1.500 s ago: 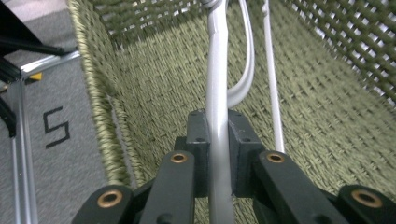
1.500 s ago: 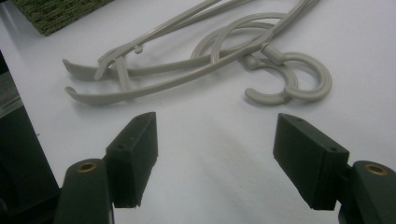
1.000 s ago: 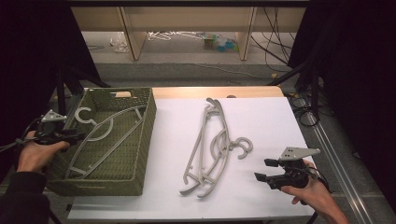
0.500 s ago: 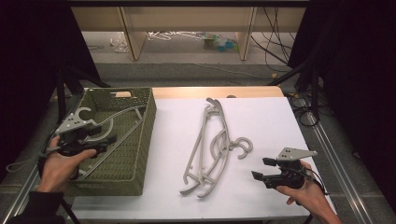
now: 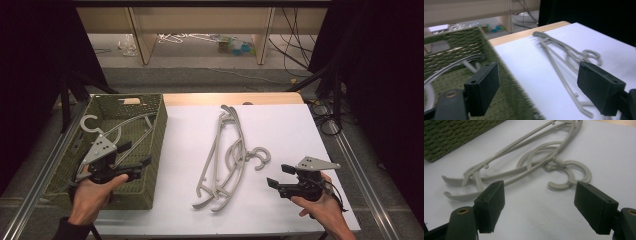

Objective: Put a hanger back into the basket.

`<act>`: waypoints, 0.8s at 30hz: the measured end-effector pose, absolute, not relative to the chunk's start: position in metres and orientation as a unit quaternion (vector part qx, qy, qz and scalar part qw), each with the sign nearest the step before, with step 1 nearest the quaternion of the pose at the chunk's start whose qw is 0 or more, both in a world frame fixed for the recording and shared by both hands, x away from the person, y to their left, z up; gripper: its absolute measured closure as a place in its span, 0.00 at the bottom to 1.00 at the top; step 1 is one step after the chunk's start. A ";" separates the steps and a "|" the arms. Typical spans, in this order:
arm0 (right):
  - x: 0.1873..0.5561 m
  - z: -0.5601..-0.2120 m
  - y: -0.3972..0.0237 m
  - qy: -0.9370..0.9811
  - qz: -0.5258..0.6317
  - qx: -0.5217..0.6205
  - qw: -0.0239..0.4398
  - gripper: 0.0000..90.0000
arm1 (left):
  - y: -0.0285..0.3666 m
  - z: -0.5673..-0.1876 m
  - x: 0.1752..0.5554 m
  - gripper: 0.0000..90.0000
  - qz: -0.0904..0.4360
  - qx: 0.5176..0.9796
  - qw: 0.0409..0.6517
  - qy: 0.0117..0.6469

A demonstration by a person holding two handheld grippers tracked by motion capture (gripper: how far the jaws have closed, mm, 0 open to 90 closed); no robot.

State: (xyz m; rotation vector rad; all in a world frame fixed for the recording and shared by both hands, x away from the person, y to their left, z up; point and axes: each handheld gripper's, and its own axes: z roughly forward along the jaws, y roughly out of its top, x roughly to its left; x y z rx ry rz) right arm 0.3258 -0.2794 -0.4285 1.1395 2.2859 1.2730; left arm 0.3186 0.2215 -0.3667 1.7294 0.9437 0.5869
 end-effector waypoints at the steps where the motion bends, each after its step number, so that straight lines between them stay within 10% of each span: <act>1: 0.326 -0.429 -0.280 0.792 0.443 0.394 0.146 0.28 | 0.217 -0.368 0.316 0.21 0.243 0.723 0.518 0.388; 24: 0.325 -0.428 -0.278 0.787 0.448 0.401 0.140 0.28 | 0.171 -0.400 0.280 0.19 0.222 0.746 0.534 0.332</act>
